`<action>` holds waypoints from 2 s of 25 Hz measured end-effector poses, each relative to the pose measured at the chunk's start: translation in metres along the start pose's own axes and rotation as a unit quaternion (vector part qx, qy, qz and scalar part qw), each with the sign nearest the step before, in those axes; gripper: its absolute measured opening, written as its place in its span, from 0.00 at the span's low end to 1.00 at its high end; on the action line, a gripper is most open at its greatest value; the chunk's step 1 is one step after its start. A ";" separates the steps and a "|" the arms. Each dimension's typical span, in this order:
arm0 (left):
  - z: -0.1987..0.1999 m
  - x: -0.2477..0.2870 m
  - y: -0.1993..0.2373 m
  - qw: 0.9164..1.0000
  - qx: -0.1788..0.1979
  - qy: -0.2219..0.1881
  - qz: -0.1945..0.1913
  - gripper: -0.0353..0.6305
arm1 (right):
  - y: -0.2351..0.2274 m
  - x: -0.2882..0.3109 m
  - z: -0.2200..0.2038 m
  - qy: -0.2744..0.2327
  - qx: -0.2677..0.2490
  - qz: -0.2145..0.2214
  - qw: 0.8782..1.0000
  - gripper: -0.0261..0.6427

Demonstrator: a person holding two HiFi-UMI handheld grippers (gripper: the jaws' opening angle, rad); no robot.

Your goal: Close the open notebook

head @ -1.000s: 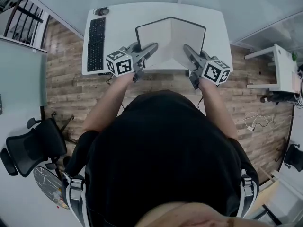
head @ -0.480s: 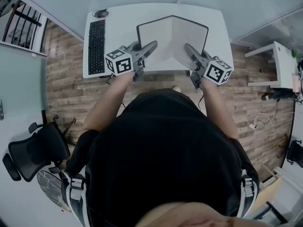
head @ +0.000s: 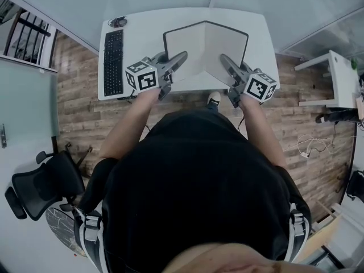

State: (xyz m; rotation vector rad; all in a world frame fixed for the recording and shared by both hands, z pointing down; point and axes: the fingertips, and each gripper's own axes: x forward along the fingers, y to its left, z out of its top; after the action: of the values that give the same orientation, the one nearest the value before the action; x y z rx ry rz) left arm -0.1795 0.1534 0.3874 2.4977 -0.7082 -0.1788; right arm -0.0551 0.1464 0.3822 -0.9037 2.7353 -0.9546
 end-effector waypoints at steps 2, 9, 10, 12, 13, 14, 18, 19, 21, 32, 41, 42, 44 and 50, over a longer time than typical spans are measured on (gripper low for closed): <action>0.000 0.004 0.002 1.000 0.000 0.000 0.004 0.14 | -0.005 0.000 0.002 0.001 0.000 0.005 1.000 0.13; 0.012 0.025 0.017 1.000 -0.001 0.000 0.016 0.14 | -0.028 0.009 0.021 0.008 0.003 0.016 1.000 0.13; 0.013 0.024 0.018 1.000 -0.002 -0.001 0.018 0.14 | -0.029 0.011 0.021 0.009 0.003 0.017 1.000 0.13; 0.016 0.028 0.023 1.000 -0.004 -0.002 0.023 0.14 | -0.034 0.016 0.026 0.012 0.005 0.020 1.000 0.13; 0.019 0.032 0.025 1.000 -0.005 -0.003 0.025 0.14 | -0.037 0.018 0.030 0.013 0.005 0.022 1.000 0.13; 0.020 0.035 0.027 1.000 -0.005 -0.004 0.027 0.14 | -0.040 0.019 0.032 0.015 0.006 0.023 1.000 0.13; 0.024 0.053 0.036 0.999 -0.006 -0.005 0.035 0.14 | -0.059 0.022 0.042 0.020 0.010 0.028 0.999 0.13; 0.026 0.061 0.042 0.999 -0.007 -0.005 0.037 0.14 | -0.068 0.025 0.048 0.021 0.012 0.029 0.999 0.13; 0.030 0.074 0.053 0.999 -0.010 -0.005 0.040 0.14 | -0.084 0.030 0.055 0.024 0.015 0.030 0.999 0.13; 0.042 0.113 0.087 0.998 -0.026 0.003 0.053 0.14 | -0.128 0.047 0.076 0.035 0.036 0.035 0.998 0.13; 0.052 0.157 0.106 0.998 -0.035 0.015 0.059 0.14 | -0.170 0.048 0.100 0.042 0.051 0.037 0.997 0.13; 0.053 0.165 0.108 0.997 -0.036 0.017 0.060 0.14 | -0.177 0.047 0.104 0.044 0.053 0.038 0.997 0.13; 0.055 0.186 0.114 0.997 -0.039 0.020 0.063 0.14 | -0.196 0.045 0.114 0.048 0.057 0.039 0.996 0.13; 0.059 0.244 0.146 0.996 -0.048 0.029 0.072 0.14 | -0.255 0.053 0.138 0.065 0.064 0.045 0.995 0.13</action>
State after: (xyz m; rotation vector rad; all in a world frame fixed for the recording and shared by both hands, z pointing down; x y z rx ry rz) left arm -0.0529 -0.1058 0.4183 2.3406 -0.8317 -0.0866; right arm 0.0686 -0.1169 0.4291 -0.7143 2.7543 -1.1938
